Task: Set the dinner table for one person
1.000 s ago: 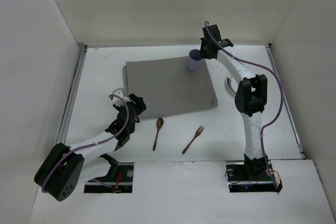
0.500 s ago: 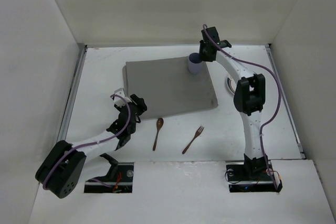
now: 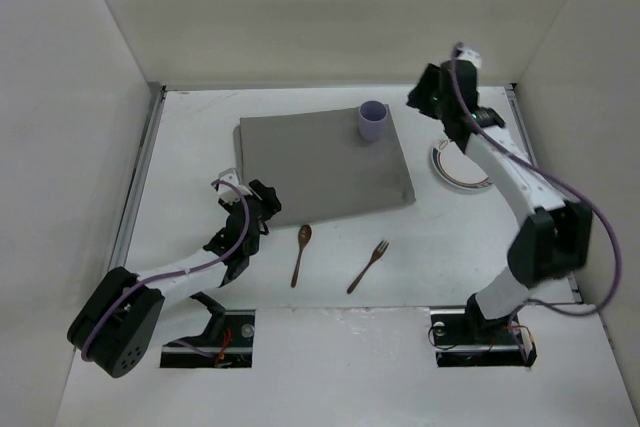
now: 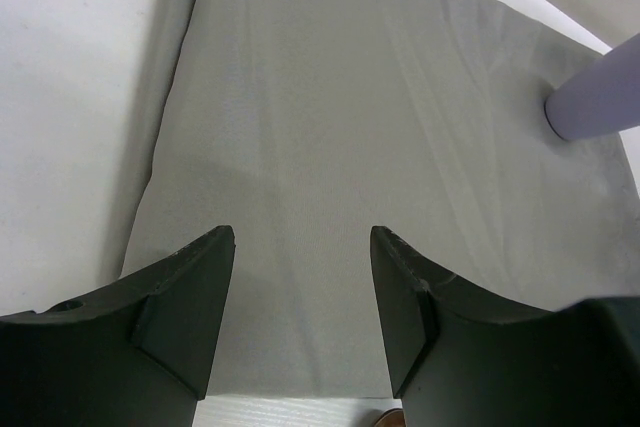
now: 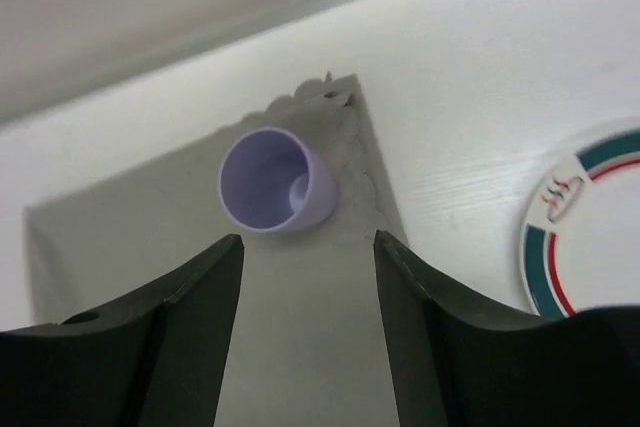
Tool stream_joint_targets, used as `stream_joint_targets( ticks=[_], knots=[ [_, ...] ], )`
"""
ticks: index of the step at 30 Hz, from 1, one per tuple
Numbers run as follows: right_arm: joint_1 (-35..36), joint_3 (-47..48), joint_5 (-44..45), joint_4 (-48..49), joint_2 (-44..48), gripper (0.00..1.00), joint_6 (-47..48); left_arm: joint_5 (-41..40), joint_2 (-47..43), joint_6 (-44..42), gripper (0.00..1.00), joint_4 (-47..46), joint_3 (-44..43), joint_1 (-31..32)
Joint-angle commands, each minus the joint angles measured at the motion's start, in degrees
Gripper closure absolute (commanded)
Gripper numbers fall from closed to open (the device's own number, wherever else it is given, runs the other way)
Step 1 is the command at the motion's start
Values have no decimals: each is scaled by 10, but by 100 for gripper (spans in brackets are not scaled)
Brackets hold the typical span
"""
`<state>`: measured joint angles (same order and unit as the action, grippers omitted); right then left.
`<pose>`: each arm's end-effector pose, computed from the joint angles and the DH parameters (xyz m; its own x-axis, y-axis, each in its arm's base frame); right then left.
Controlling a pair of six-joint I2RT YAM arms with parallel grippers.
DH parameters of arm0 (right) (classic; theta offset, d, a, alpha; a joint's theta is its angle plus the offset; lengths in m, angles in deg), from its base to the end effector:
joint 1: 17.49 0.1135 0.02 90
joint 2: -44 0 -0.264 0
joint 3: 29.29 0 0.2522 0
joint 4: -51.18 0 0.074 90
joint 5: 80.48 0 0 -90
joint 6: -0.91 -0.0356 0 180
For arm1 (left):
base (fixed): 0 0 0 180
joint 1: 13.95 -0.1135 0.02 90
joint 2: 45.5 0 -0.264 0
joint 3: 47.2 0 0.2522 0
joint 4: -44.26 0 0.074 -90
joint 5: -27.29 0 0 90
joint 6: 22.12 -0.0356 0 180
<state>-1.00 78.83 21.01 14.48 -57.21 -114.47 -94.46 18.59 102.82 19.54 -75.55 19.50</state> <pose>0.4011 0.1113 0.3487 -0.4786 0.2964 -0.8265 0.1026 0.9537 0.2826 0.1870 -0.1011 0.1837 -0.1524 -0.4830 -0.8622 -0.0604 0.8754 -0.4797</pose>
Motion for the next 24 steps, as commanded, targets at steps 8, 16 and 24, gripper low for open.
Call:
stream_joint_targets(
  ticks=[8,16,24],
  knots=[
    [-228,-549,51,308,275,43,-286,-5,-5,9,46,-41,-4,1],
    [-287,-590,78,316,244,44,-278,-4,2,17,46,-41,-7,6],
    [-313,-577,-15,384,157,50,-280,-4,8,19,46,-41,-8,8]
  ],
)
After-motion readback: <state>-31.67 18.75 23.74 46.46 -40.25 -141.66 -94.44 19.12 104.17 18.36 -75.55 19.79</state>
